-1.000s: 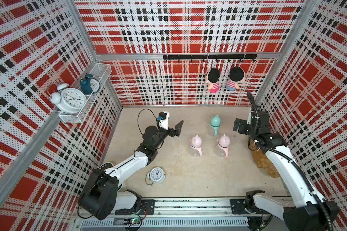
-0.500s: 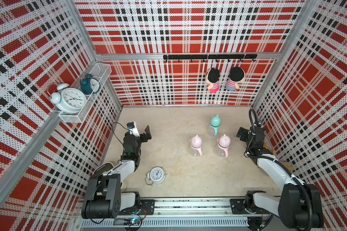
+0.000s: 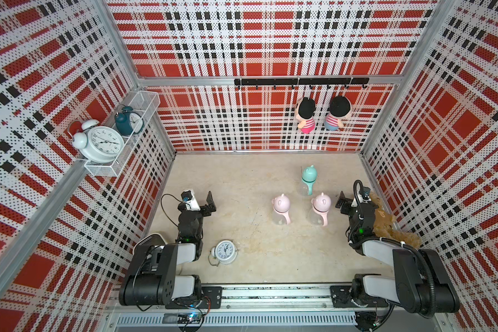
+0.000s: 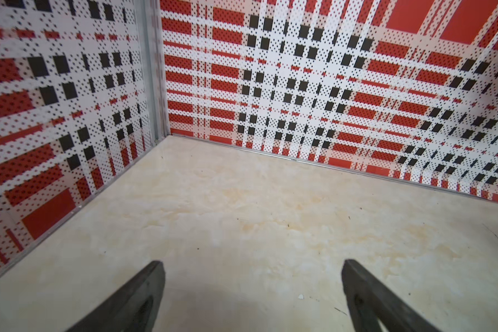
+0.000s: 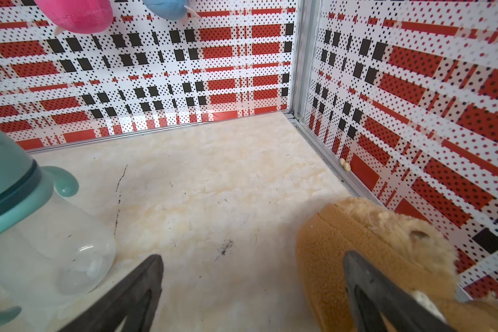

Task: Assemble the baby bottles
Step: Reset both arms

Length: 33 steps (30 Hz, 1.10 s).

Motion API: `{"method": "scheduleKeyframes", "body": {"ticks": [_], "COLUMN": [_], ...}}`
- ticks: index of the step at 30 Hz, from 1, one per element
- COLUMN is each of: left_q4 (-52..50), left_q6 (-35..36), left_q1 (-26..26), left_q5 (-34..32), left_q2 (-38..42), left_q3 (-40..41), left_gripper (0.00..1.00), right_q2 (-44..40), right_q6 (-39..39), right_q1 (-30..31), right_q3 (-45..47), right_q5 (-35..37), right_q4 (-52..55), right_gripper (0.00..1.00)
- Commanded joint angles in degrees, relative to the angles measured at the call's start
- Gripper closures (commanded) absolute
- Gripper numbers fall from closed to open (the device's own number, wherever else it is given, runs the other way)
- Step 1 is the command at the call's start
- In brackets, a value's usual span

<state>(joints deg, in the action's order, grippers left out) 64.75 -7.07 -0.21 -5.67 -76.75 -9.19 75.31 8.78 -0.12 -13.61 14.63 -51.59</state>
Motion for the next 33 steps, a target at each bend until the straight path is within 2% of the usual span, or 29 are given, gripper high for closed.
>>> {"method": "scheduleKeyframes", "body": {"ticks": [1, 5, 10, 12, 14, 18, 21, 24, 30, 33], "left_q4": [5.9, 7.2, 11.7, 20.1, 24.4, 33.4, 18.0, 15.2, 15.6, 18.4], "left_q6": [3.5, 4.7, 6.7, 5.6, 4.8, 3.8, 3.4, 3.8, 5.6, 6.9], "left_q1": [-1.8, -2.6, -0.8, 1.0, 1.8, 2.2, 2.2, 1.0, -1.8, -3.4], "left_q5": [-0.5, -1.7, 0.2, 1.3, 1.8, 0.7, -2.0, -3.5, -9.4, -12.3], "left_q2": [1.0, 1.4, -1.2, -4.4, -8.1, -15.5, -12.6, -13.6, -13.6, -13.7], "left_q3": [0.9, 1.8, 2.1, 3.9, 4.4, 4.8, -0.6, -3.1, -2.8, -1.7], "left_gripper": [0.02, 0.02, 0.02, 0.02, 0.02, 0.02, 0.02, 0.02, 0.02, 0.02], "right_q2": [4.7, 9.8, 16.0, 14.4, 15.0, 14.6, 14.5, 14.6, 14.5, 14.5], "right_q6": [0.0, -0.4, -0.9, -0.6, -1.3, -1.5, -2.0, -2.5, -2.8, -4.4], "right_q1": [-0.5, -0.2, -0.3, -0.3, -0.3, -0.1, 0.4, 1.1, 1.2, 1.2], "right_q3": [3.8, 5.6, 6.6, 5.3, 4.1, 1.8, 0.5, -0.9, -1.1, -2.6], "right_q5": [-2.1, -2.2, -2.5, -2.5, -5.0, -5.0, -4.0, -3.2, -3.4, -7.6], "right_q4": [-17.7, -26.4, -34.6, -29.5, -28.5, -23.4, -20.8, -18.5, -18.1, -15.1], "right_gripper": [0.0, 0.0, 0.0, 0.0, 0.0, 0.0, 0.0, 0.0, 0.0, 0.0]}}
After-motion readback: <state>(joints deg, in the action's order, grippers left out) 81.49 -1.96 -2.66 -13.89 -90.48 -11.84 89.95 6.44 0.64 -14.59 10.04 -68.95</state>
